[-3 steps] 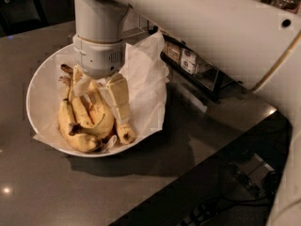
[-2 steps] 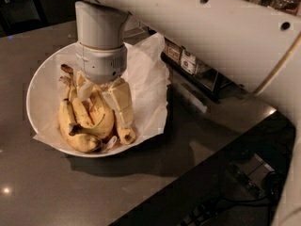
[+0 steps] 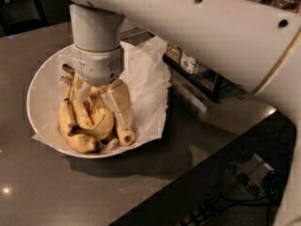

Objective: Pick banana from white bowl

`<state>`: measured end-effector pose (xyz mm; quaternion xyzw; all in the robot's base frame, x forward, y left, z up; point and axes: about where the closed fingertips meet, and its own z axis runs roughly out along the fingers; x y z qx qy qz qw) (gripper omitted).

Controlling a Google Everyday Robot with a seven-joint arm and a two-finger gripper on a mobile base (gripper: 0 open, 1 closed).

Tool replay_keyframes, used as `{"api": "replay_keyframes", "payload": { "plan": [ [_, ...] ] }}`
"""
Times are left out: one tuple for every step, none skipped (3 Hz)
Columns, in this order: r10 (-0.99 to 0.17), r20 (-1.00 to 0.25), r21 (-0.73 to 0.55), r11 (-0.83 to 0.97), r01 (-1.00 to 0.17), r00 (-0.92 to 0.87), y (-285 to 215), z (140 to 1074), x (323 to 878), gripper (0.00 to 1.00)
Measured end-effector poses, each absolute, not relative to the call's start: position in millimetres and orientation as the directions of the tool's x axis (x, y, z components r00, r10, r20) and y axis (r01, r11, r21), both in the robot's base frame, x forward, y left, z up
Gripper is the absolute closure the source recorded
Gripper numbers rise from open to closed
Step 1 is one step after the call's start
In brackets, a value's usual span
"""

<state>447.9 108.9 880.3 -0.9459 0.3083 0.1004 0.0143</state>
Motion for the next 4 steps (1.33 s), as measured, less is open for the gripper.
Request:
{"api": "replay_keyframes", "payload": {
  "plan": [
    [-0.506,-0.12,0.047,-0.863,-0.504,0.854,119.1,874.7,452.6,0.18],
    [-0.456,-0.065,0.059,-0.89,-0.453,0.888,127.0,870.2,462.0,0.2],
    [-0.456,-0.065,0.059,-0.89,-0.453,0.888,127.0,870.2,462.0,0.21],
    [-0.456,-0.065,0.059,-0.89,-0.453,0.888,127.0,872.2,462.0,0.39]
  ]
}}
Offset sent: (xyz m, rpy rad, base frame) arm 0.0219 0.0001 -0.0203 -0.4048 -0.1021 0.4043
